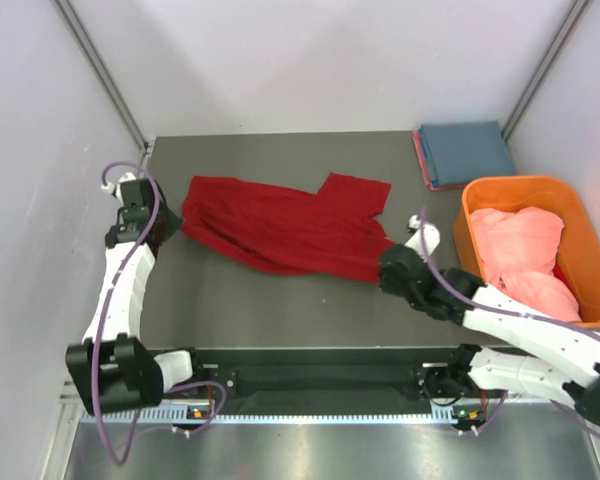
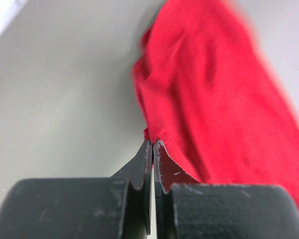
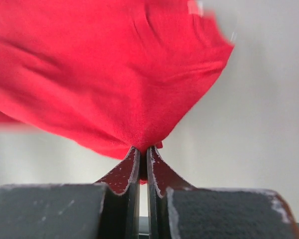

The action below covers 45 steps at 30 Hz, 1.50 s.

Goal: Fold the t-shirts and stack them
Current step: Flatten the tshirt out

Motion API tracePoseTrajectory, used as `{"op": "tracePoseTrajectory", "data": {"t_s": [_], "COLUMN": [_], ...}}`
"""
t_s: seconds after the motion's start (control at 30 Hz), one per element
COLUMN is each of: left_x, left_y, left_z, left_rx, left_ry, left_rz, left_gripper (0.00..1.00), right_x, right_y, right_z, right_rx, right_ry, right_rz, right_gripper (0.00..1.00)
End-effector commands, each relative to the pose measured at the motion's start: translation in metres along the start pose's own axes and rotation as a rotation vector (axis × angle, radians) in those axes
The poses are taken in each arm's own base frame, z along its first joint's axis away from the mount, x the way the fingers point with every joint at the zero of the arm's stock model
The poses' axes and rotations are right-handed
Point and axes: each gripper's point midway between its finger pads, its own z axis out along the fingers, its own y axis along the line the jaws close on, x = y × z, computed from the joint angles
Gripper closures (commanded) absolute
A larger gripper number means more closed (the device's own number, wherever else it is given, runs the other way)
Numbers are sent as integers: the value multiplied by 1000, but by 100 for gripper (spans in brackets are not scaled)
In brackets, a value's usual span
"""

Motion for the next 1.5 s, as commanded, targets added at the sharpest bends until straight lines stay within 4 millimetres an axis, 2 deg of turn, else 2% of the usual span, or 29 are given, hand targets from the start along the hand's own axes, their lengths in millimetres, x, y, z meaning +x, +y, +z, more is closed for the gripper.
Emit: {"op": "tracePoseTrajectory", "data": {"t_s": [0.0, 0.13, 0.17, 0.23, 0.27, 0.3, 0.33, 0.37, 0.4, 0.43, 0.47, 0.5, 0.53, 0.57, 0.6, 0.63, 0.67, 0.77, 0.87, 0.97, 1.2, 1.27, 1.3, 1.47], "left_x": [-20, -41, -44, -46, -45, -43, -36, -37, -37, -31, -32, -36, -29, -28, -26, -23, -22, -20, -22, -22, -11, -5, -5, 1], "left_y": [2, -1, 1, -2, -2, -2, 2, 2, 2, 4, 0, -7, -10, -14, -15, -17, -18, -20, -26, -31, -31, -36, -35, -32], "left_z": [-30, -45, -45, -35, -29, -22, -6, 2, 9, 24, 39, 38, 51, 57, 68, 73, 77, 90, 98, 101, 104, 101, 101, 99], "left_rx": [-19, -4, -18, -19, -24, -30, -60, -67, -78, -92, -82, -52, -43, -33, -42, -41, -37, -51, -36, -9, 11, 45, 45, 48], "left_ry": [-60, -152, -164, -157, -148, -136, -101, -97, -89, -53, -43, -49, -12, 5, 32, 51, 70, 110, 110, 113, 145, 163, 161, 170], "left_rz": [38, 37, 36, 43, 43, 45, 45, 41, 34, 29, 29, 23, 20, 18, 17, 17, 20, 31, 32, 28, 29, 29, 30, 35], "left_gripper": [100, 100, 100, 100, 100, 100, 100, 100, 100, 100, 100, 100, 100, 100, 100, 100, 100, 100, 100, 100, 100, 100, 100, 100], "right_x": [-43, -83, -91, -108, -116, -114, -129, -136, -130, -148, -161, -147, -171, -157, -182, -183, -180, -200, -203, -197, -181, -183, -177, -170], "right_y": [-22, -20, -25, -13, -20, -21, -13, -16, -18, -7, 2, -6, 10, 1, 15, 15, 5, 5, -2, -7, -52, -59, -63, -69], "right_z": [-34, -46, -38, -22, -9, 11, 23, 36, 64, 71, 96, 115, 121, 146, 148, 152, 161, 155, 147, 148, 172, 175, 178, 196], "right_rx": [67, 77, 114, 71, 63, 72, 36, 13, 37, 17, 12, 35, 10, 52, 35, 50, 90, 110, 136, 137, 245, 259, 263, 249], "right_ry": [-135, -245, -248, -267, -234, -189, -209, -173, -112, -125, -104, -48, -71, 15, -13, 4, 42, 5, -9, 3, 55, 37, 47, 51], "right_rz": [-51, -46, -83, -80, -83, -92, -66, -66, -83, -86, -111, -133, -130, -145, -135, -135, -127, -108, -118, -139, -47, -7, 3, 61], "right_gripper": [100, 100, 100, 100, 100, 100, 100, 100, 100, 100, 98, 96, 95, 91, 87, 82, 73, 62, 60, 64, 67, 65, 64, 63]}}
